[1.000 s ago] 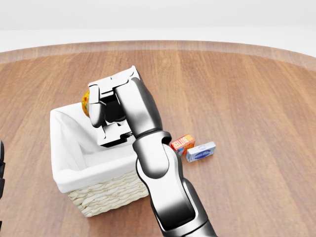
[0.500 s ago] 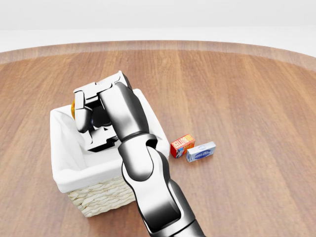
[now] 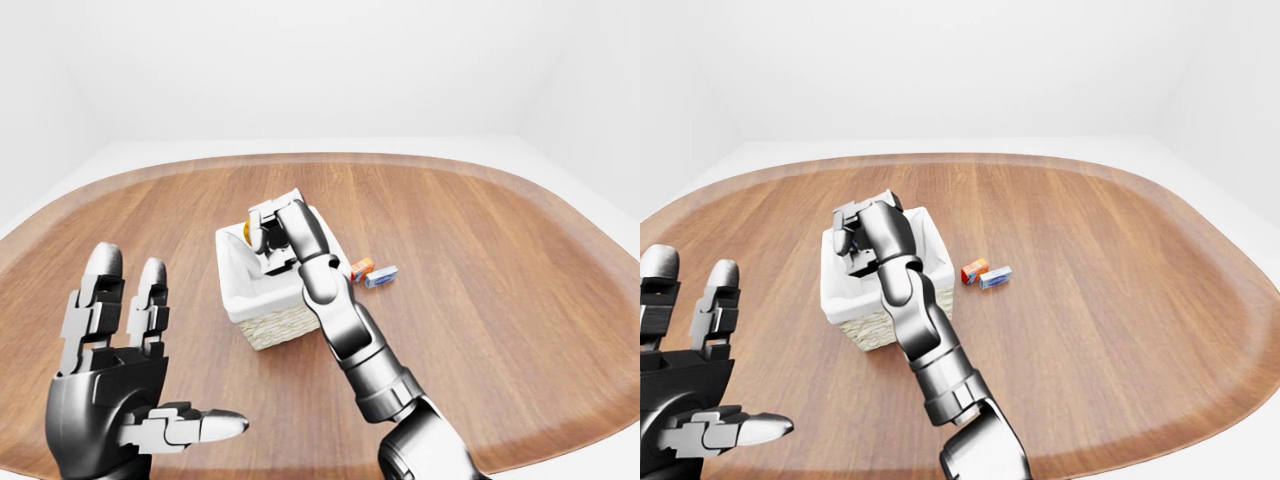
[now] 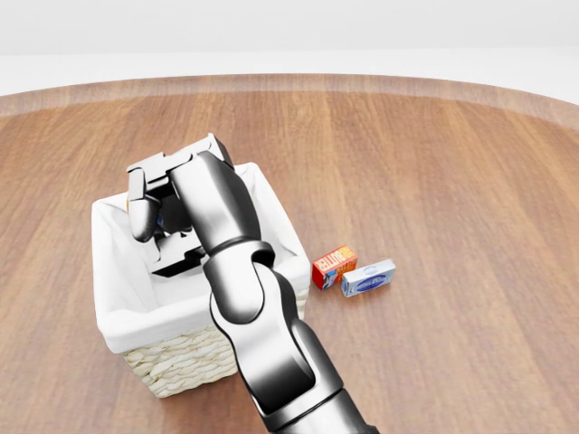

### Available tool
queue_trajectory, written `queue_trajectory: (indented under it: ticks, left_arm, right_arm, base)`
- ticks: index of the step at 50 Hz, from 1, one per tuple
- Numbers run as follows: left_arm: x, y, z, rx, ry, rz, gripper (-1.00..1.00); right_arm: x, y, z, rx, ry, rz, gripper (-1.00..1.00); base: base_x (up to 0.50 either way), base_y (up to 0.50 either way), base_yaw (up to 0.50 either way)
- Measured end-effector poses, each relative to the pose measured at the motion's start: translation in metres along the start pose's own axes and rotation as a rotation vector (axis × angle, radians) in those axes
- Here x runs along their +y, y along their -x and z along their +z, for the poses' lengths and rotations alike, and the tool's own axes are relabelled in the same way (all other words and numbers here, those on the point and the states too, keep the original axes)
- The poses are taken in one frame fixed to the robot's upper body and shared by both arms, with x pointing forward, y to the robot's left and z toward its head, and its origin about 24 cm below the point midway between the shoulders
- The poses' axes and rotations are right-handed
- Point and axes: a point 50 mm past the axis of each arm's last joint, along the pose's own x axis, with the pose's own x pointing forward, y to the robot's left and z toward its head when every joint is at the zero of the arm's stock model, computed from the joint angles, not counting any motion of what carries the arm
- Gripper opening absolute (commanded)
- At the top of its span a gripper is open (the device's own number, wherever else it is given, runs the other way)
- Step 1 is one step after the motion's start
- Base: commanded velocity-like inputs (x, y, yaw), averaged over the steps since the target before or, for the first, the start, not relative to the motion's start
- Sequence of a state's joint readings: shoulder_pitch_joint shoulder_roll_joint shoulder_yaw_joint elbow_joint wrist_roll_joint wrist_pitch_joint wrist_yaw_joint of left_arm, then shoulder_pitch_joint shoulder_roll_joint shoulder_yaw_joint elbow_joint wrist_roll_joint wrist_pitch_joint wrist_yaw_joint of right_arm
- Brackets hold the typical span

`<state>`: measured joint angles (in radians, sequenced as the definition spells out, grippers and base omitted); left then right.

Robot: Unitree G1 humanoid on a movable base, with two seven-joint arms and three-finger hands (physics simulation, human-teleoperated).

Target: Pick up the alphabet soup and put it in the basket.

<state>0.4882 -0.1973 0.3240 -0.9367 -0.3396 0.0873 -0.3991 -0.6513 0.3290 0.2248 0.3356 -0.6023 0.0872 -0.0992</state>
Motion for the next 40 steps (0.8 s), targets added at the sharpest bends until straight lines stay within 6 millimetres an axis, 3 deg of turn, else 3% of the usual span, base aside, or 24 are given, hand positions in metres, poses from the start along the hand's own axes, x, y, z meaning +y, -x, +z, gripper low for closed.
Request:
queue_trajectory:
  ticks: [40]
  left_arm:
    - [0.001, 0.001, 0.002, -0.013, -0.003, 0.001, 1.0]
  right_arm:
    - [0.008, -0.006, -0.014, 0.07, 0.021, 0.009, -1.0]
  base:
    - [0.0, 0.0, 0.0]
